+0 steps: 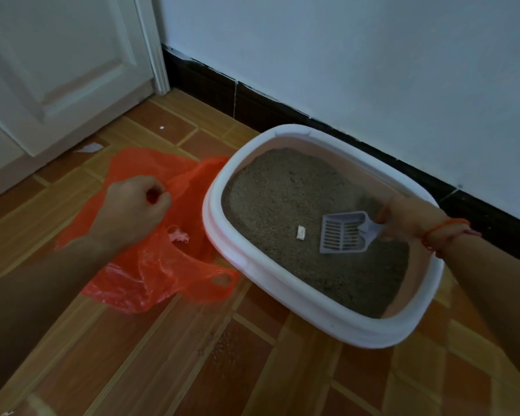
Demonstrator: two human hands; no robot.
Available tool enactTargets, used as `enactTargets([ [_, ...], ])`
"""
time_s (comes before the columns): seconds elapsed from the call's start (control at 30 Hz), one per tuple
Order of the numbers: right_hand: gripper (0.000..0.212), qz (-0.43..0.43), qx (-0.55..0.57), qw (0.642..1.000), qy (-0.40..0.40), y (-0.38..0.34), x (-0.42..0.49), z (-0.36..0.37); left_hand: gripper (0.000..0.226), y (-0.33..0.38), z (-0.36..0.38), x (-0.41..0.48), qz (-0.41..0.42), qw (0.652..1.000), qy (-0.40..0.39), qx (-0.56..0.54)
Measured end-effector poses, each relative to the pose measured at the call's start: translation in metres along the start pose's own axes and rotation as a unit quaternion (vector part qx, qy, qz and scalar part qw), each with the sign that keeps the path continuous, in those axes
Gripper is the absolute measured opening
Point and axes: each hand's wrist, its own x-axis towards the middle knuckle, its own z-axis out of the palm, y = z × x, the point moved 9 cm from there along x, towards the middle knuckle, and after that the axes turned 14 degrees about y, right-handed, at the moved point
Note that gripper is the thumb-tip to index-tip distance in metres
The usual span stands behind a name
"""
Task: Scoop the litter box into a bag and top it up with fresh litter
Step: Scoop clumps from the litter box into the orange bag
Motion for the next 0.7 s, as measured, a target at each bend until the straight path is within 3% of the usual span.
enactTargets([
  [0.1,0.023,-0.004,-0.009,1.0,0.002,-0.006,0.002,0.012,0.009,0.002,-0.001,0.002,-0.005,1.0,0.013,-0.005],
  [0.47,0.019,0.007,0.166,0.986,0.015,-0.051,0.006,0.034,0.01,0.002,-0.003,0.005,-0.015,1.0,0.023,-0.016],
  [0.7,0.034,0.039,0.268,0.962,0.019,-0.068,0.01,0.052,0.011,-0.001,-0.007,0.007,-0.029,0.998,0.04,-0.025],
])
